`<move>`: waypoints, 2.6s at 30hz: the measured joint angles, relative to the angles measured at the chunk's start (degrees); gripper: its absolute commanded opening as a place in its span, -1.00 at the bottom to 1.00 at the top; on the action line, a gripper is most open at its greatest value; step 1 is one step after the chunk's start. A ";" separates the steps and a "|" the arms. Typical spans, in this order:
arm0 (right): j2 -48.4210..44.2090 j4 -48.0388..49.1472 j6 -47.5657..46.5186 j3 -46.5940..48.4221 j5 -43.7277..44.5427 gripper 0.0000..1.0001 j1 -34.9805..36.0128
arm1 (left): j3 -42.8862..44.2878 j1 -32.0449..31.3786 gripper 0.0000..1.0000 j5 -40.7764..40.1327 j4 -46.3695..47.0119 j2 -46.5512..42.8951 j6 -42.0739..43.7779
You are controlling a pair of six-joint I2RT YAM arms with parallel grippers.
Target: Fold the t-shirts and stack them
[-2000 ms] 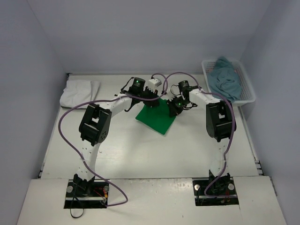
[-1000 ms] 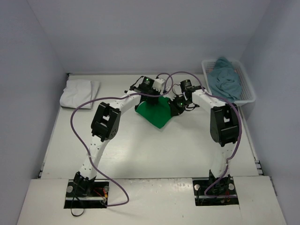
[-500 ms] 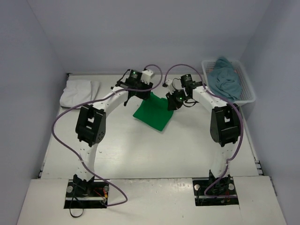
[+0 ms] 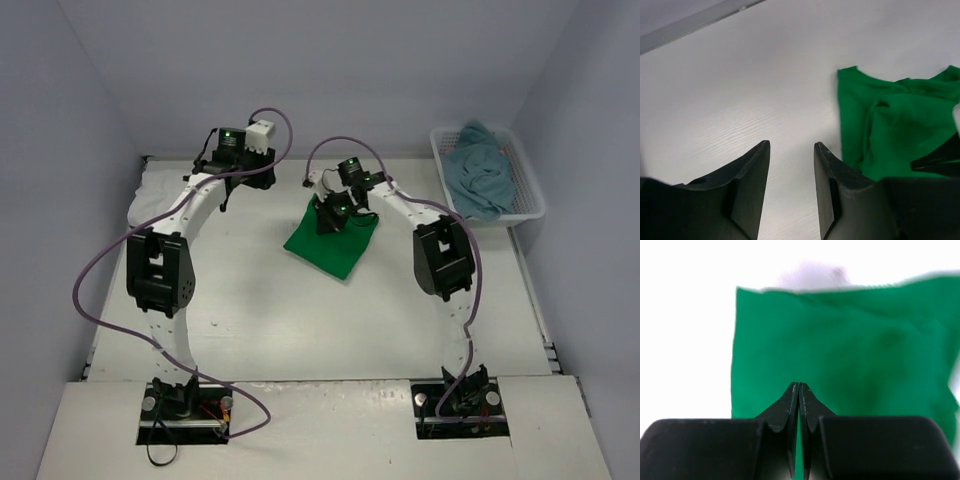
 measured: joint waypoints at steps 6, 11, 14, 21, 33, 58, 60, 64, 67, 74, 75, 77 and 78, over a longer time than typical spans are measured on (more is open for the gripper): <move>7.08 0.46 1.44 4.00 0.48 -1.00 5.95 | -4.35 4.76 -0.41 0.72 -0.24 -0.92 -0.02; 7.52 1.16 1.62 3.26 1.11 -1.00 8.50 | -6.69 4.61 -0.41 1.75 -0.04 -1.68 -0.09; 6.29 2.60 1.55 0.63 1.11 -1.00 8.55 | -7.26 4.17 -0.41 2.75 -0.11 -1.75 -0.35; -2.84 3.63 -1.46 -13.60 2.40 -0.99 8.52 | -9.29 3.65 -0.41 6.54 -0.31 -1.84 -0.90; -9.97 -0.57 -3.10 -19.32 3.56 -0.62 6.19 | -16.35 3.23 -0.40 17.00 -5.99 -2.69 -0.22; 1.57 -1.42 0.63 2.62 1.44 -1.00 0.37 | -24.70 1.84 -0.50 25.33 -6.95 -6.29 0.22; 2.58 -1.40 1.05 2.73 1.44 -1.00 1.05 | -24.70 1.84 -0.50 25.44 -6.82 -5.70 0.02; 3.54 -0.96 1.51 2.73 1.49 -1.00 2.95 | -24.74 1.84 -0.50 25.62 -6.49 -5.01 -0.55; 4.28 -0.07 1.64 2.73 1.46 -1.00 3.87 | -24.85 1.84 -0.49 26.16 -5.95 -4.52 -0.98; 7.19 1.88 1.66 2.73 1.46 -1.00 4.83 | -25.38 1.77 -0.31 28.30 -4.66 -1.53 -2.49; 7.19 1.99 1.64 2.73 1.51 -1.00 4.83 | -25.38 1.68 -0.29 28.52 -4.52 -0.83 -2.56; 7.19 2.19 1.64 2.71 1.51 -0.99 4.83 | -25.49 1.42 -0.29 28.61 -4.42 0.20 -2.91; 7.19 2.25 1.66 2.67 1.55 -0.97 4.83 | -25.70 1.14 -0.28 28.70 -4.22 0.61 -3.04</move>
